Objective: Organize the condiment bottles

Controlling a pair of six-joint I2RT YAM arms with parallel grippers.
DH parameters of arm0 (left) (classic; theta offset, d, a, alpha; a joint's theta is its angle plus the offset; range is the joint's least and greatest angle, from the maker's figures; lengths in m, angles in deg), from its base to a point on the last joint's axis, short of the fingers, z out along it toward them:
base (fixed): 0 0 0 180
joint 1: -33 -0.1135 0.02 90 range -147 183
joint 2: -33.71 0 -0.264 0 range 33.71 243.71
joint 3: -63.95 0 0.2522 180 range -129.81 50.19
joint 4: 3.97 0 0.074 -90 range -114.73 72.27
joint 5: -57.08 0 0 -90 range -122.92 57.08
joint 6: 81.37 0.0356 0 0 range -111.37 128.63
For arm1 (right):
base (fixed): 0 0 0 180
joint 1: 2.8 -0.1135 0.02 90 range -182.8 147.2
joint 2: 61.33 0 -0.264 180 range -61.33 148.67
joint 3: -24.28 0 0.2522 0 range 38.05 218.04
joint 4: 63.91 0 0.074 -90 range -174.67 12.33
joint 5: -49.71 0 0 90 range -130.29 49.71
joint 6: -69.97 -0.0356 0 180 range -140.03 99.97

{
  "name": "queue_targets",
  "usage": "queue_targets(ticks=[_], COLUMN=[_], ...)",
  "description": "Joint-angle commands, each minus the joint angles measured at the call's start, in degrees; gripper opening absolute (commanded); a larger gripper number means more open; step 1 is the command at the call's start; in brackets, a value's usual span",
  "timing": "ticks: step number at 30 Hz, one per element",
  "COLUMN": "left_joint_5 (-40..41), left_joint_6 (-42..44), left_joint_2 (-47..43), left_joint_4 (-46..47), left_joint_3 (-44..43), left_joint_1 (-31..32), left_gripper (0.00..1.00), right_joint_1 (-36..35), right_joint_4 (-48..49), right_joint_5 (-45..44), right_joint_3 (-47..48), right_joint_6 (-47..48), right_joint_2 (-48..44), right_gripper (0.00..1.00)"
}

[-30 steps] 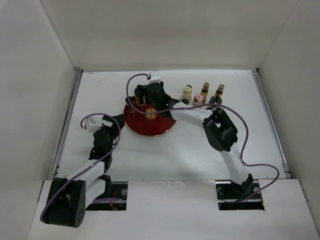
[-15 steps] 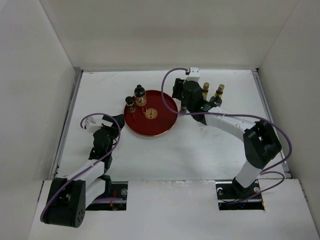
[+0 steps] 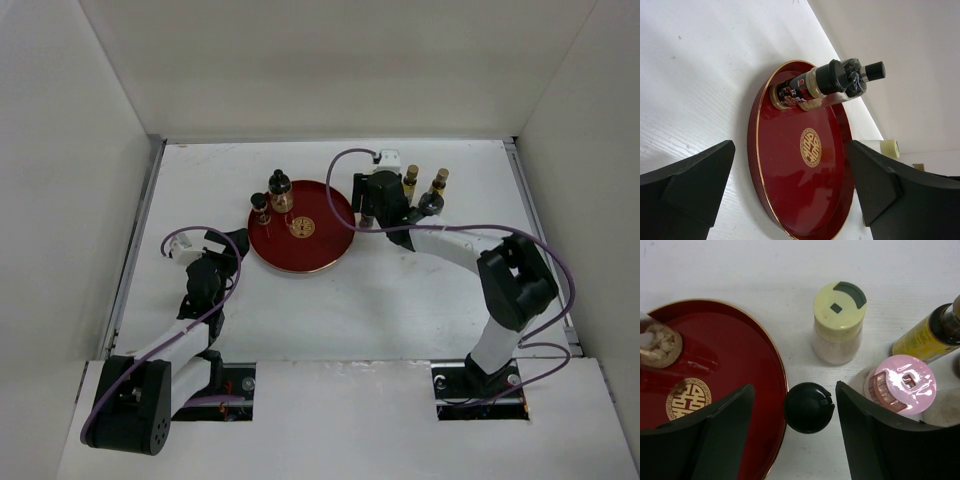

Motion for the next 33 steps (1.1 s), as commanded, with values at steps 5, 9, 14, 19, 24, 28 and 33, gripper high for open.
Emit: queue_targets(ticks=[5, 9, 14, 19, 24, 28, 33], left_joint_5=[0.15, -0.37, -0.28, 0.07, 0.42, -0.02, -0.28], left_joint_6=[0.38, -0.06, -0.06, 0.03, 0.29, 0.03, -0.23], left_joint_2=[-0.21, 0.14, 0.05, 0.14, 0.14, -0.12, 0.05], left_joint_4=[3.04, 3.04, 3.04, 3.04, 3.04, 3.04, 3.04], left_joint_3=[-0.59, -0.59, -0.51, -0.59, -0.59, -0.51, -0.33], left_joint_1=[0.16, -0.02, 0.07, 0.42, 0.42, -0.02, -0.37], left_gripper=[1.0, 1.0, 1.0, 1.0, 1.0, 1.0, 1.0], right_joint_1=[-0.28, -0.28, -0.36, -2.12, -5.02, -6.95, -7.57], right_joint_4=[-1.94, -2.12, -1.68, 1.39, 2.02, 1.22, 1.84], right_joint_5=[-0.08, -0.79, -1.41, -1.24, -0.88, -0.79, 0.17], right_joint_3=[2.38, 2.38, 2.38, 3.95, 10.8, 17.22, 23.55], right_joint_6=[-0.94, -0.41, -0.94, 0.2, 2.14, 2.49, 1.96], right_joint_2=[1.81, 2.69, 3.04, 0.06, 2.94, 7.87, 13.75], right_gripper=[0.69, 0.66, 0.44, 0.37, 0.37, 0.36, 0.36])
